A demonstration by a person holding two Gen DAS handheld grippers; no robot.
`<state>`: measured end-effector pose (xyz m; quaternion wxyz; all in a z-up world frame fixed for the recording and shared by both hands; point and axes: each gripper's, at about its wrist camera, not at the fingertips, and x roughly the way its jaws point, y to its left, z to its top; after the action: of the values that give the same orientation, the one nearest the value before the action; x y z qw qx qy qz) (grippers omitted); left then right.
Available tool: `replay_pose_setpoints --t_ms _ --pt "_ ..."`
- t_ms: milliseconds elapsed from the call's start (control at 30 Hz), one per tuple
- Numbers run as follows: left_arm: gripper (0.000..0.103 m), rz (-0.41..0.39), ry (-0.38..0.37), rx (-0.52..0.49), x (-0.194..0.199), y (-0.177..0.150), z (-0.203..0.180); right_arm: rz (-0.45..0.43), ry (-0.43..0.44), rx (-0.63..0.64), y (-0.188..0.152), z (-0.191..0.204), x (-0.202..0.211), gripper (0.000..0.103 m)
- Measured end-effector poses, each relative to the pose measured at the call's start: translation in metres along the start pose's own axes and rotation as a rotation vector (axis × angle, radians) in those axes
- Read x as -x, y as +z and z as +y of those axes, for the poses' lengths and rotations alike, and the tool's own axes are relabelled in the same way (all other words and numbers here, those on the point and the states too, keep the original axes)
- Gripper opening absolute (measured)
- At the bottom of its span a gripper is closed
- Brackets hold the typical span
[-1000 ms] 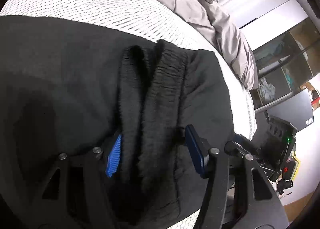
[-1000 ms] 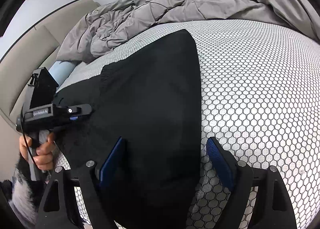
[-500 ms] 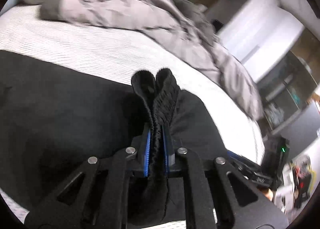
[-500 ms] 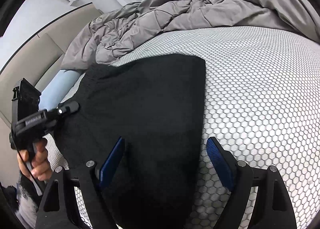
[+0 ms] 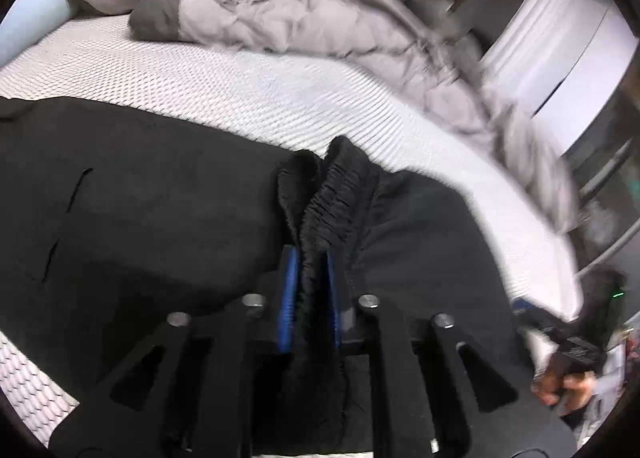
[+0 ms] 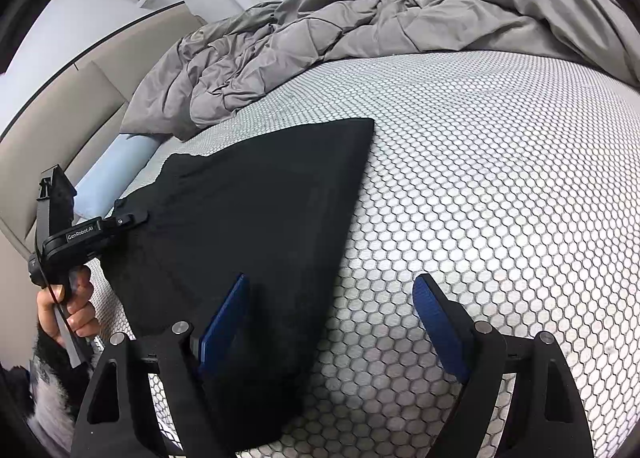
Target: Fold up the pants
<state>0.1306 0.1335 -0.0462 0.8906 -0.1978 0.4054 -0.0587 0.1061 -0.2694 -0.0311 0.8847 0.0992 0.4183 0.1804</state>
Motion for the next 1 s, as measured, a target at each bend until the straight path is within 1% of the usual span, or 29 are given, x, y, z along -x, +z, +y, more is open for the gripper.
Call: replay_pose_setpoints --t_ms 33,133,167,200,233,267,300,333,367,433,467,500,567,600,633,667,700,733,767,800,867,967,1000 --pt "0.018 0.016 0.024 0.008 -0.004 -0.002 0.000 0.008 -0.003 -0.002 -0.001 -0.002 -0.001 0.085" --pt "0.025 -0.011 0.025 0.049 0.005 -0.003 0.000 0.022 0.001 0.001 -0.004 -0.004 0.000 0.085" --pt "0.031 -0.022 0.029 0.048 0.009 -0.004 -0.001 0.024 0.012 -0.002 -0.005 -0.005 0.001 0.085" --pt "0.045 -0.044 0.038 0.044 0.016 -0.005 -0.003 0.031 0.037 -0.007 -0.009 -0.007 0.005 0.085" --pt "0.054 -0.074 0.054 0.041 0.026 -0.008 -0.005 0.047 0.076 -0.009 -0.013 -0.008 0.009 0.085" --pt "0.071 -0.101 0.064 0.040 0.033 -0.010 -0.008 0.069 0.122 -0.007 -0.019 -0.009 0.013 0.085" --pt "0.080 -0.125 0.062 0.036 0.042 -0.012 -0.011 0.087 0.151 -0.005 -0.023 -0.009 0.016 0.085" --pt "0.081 -0.143 0.045 0.026 0.049 -0.014 -0.017 0.125 0.198 0.005 -0.030 -0.008 0.019 0.085" --pt "0.082 -0.148 0.020 0.015 0.054 -0.015 -0.022 0.139 0.222 0.016 -0.035 -0.006 0.022 0.085" --pt "0.085 -0.128 -0.066 -0.006 0.053 -0.021 -0.042 0.138 0.274 0.051 -0.044 -0.002 0.032 0.085" --pt "0.087 -0.099 -0.116 -0.028 0.048 -0.025 -0.054 0.137 0.291 0.060 -0.046 0.000 0.035 0.085" --pt "0.090 -0.045 -0.176 -0.068 0.039 -0.033 -0.073 0.132 0.302 0.058 -0.048 0.001 0.036 0.085" --pt "0.092 0.032 -0.241 -0.142 0.025 -0.046 -0.101 0.131 0.299 0.035 -0.047 0.002 0.032 0.084" --pt "0.093 0.061 -0.272 -0.178 0.019 -0.054 -0.116 0.134 0.290 0.015 -0.045 0.001 0.027 0.076" --pt "0.095 0.095 -0.299 -0.218 0.011 -0.063 -0.132 0.139 0.280 -0.002 -0.043 0.002 0.021 0.071" --pt "0.101 0.117 -0.299 -0.241 0.007 -0.068 -0.141 0.147 0.273 -0.018 -0.042 0.002 0.017 0.060" --pt "0.101 0.144 -0.274 -0.279 0.000 -0.073 -0.150 0.163 0.268 -0.033 -0.040 0.002 0.010 0.043" --pt "0.101 0.151 -0.233 -0.304 -0.007 -0.077 -0.156 0.179 0.267 -0.030 -0.040 0.003 0.007 0.035" --pt "0.101 0.152 -0.221 -0.297 -0.012 -0.077 -0.156 0.193 0.263 -0.020 -0.040 0.004 0.005 0.025" --pt "0.101 0.163 -0.219 -0.280 -0.017 -0.077 -0.155 0.193 0.263 -0.011 -0.043 0.004 0.009 0.019" --pt "0.101 0.178 -0.225 -0.232 -0.024 -0.076 -0.149 0.193 0.280 0.010 -0.049 0.004 0.018 0.014" --pt "0.101 0.161 -0.220 -0.221 -0.025 -0.074 -0.145 0.204 0.296 0.025 -0.064 -0.003 0.032 0.012" --pt "0.101 0.159 -0.217 -0.216 -0.025 -0.073 -0.144 0.214 0.298 0.027 -0.068 -0.005 0.033 0.010"
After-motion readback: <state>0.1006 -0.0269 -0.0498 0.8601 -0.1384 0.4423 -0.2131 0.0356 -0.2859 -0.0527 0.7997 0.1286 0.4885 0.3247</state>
